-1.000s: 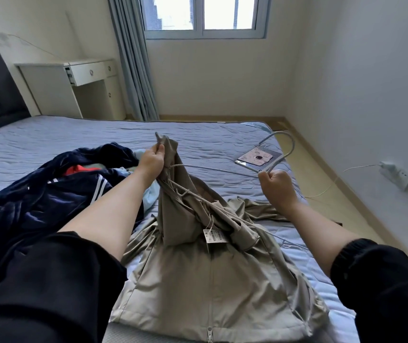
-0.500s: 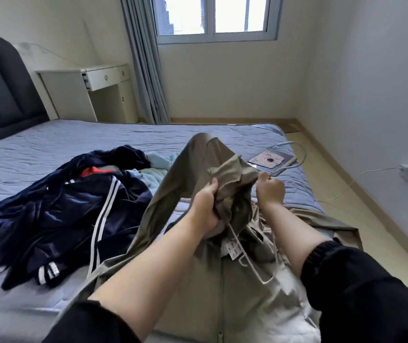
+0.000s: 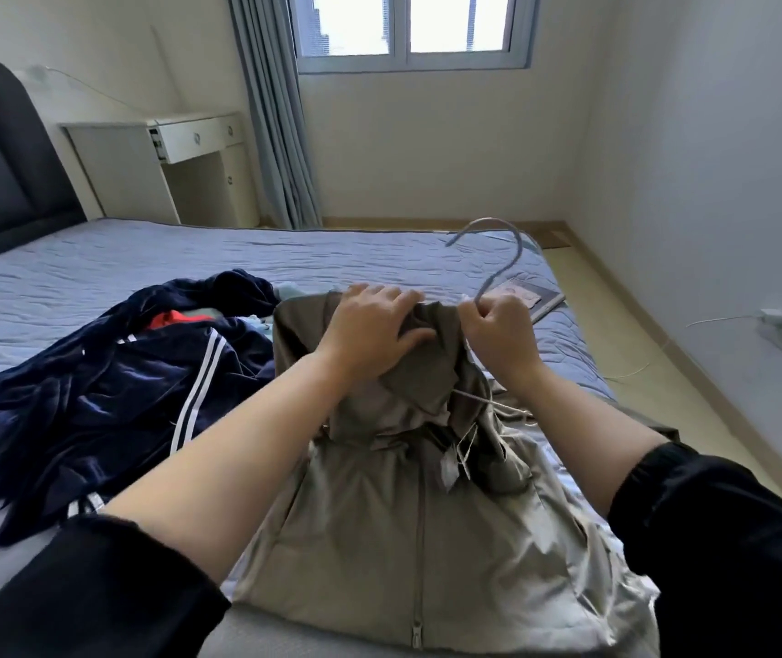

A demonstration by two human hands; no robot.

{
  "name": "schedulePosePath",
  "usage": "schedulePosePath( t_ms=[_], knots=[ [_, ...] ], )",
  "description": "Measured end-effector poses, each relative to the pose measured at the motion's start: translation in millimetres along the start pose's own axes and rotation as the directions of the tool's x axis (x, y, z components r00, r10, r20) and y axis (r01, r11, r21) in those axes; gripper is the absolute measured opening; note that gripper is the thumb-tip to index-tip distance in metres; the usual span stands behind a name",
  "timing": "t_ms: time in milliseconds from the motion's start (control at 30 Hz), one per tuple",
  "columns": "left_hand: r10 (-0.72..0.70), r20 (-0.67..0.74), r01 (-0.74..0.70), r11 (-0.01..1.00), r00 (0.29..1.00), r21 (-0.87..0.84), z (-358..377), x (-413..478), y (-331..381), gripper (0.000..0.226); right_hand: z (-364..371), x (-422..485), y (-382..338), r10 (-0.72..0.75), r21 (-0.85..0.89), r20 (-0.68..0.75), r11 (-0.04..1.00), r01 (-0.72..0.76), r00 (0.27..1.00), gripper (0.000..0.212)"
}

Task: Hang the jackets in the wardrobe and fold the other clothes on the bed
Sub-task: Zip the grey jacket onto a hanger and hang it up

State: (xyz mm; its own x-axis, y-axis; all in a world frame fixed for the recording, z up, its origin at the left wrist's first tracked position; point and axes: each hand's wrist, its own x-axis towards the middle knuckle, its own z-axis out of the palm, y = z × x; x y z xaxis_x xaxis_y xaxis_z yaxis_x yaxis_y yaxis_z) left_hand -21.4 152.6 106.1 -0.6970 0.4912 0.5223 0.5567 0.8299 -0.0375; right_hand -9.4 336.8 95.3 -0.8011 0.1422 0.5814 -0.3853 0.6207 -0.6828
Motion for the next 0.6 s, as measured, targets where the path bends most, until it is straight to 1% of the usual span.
schedulePosePath(
  t_ms=[67, 100, 167, 233, 300, 333, 367, 400, 433, 500, 567, 600],
  knots=[
    [-0.032, -0.040, 0.031, 0.999, 0.999, -0.022, 3.1, 6.3, 3.6, 0.027, 0.5, -0.6, -4.0, -0.054, -0.058, 0.001, 0.997, 0.054, 0.999, 0.055],
    [-0.060, -0.054, 0.059, 0.998, 0.997, -0.029, 6.7, 7.1, 3.3, 0.022, 0.5, -1.9, -4.1, -0.070, -0.056, -0.003, 0.996, 0.070, 0.998, 0.047],
    [-0.165, -0.055, 0.161, 0.985, 0.985, -0.064, 14.5, 5.5, 1.6, 0.021, -0.3, -7.5, 3.0, -0.089, -0.070, -0.038, 0.994, 0.087, 0.995, 0.022],
    [-0.297, -0.063, 0.288, 0.949, 0.953, -0.126, 22.3, 2.4, -0.6, 0.025, -2.1, -18.9, 20.6, -0.132, -0.206, -0.067, 0.972, 0.116, 0.989, 0.015],
    [-0.413, -0.064, 0.384, 0.885, 0.908, -0.264, 29.0, -2.7, 0.0, 0.025, -0.4, -38.4, 46.7, -0.140, -0.352, -0.023, 0.928, 0.123, 0.990, 0.010],
    [-0.455, -0.063, 0.409, 0.846, 0.888, -0.341, 31.8, -5.9, 0.6, 0.023, 1.2, -48.3, 61.1, -0.091, -0.392, 0.030, 0.915, 0.096, 0.995, 0.010],
    [-0.487, -0.065, 0.422, 0.810, 0.871, -0.408, 34.1, -9.1, 0.8, 0.021, 3.8, -56.6, 75.0, 0.013, -0.409, 0.098, 0.912, 0.028, 0.995, 0.011],
    [-0.509, -0.068, 0.426, 0.779, 0.858, -0.460, 36.1, -12.3, 0.9, 0.020, 8.0, -63.0, 88.2, 0.156, -0.422, 0.168, 0.904, -0.072, 0.973, 0.014],
    [-0.520, -0.073, 0.421, 0.758, 0.851, -0.499, 37.0, -14.9, 1.1, 0.019, 12.7, -67.1, 98.4, 0.314, -0.448, 0.226, 0.874, -0.187, 0.922, 0.025],
    [-0.517, -0.081, 0.388, 0.728, 0.852, -0.566, 36.4, -18.7, 2.6, 0.017, 22.2, -70.8, 110.8, 0.570, -0.466, 0.273, 0.783, -0.412, 0.775, 0.057],
    [-0.500, -0.096, 0.345, 0.710, 0.861, -0.614, 32.4, -21.4, 4.1, 0.018, 30.0, -73.1, 116.1, 0.712, -0.463, 0.291, 0.689, -0.557, 0.639, 0.080],
    [-0.493, -0.114, 0.324, 0.711, 0.863, -0.624, 29.4, -22.3, 4.4, 0.021, 34.2, -75.4, 120.1, 0.751, -0.503, 0.298, 0.648, -0.572, 0.589, 0.085]
  ],
)
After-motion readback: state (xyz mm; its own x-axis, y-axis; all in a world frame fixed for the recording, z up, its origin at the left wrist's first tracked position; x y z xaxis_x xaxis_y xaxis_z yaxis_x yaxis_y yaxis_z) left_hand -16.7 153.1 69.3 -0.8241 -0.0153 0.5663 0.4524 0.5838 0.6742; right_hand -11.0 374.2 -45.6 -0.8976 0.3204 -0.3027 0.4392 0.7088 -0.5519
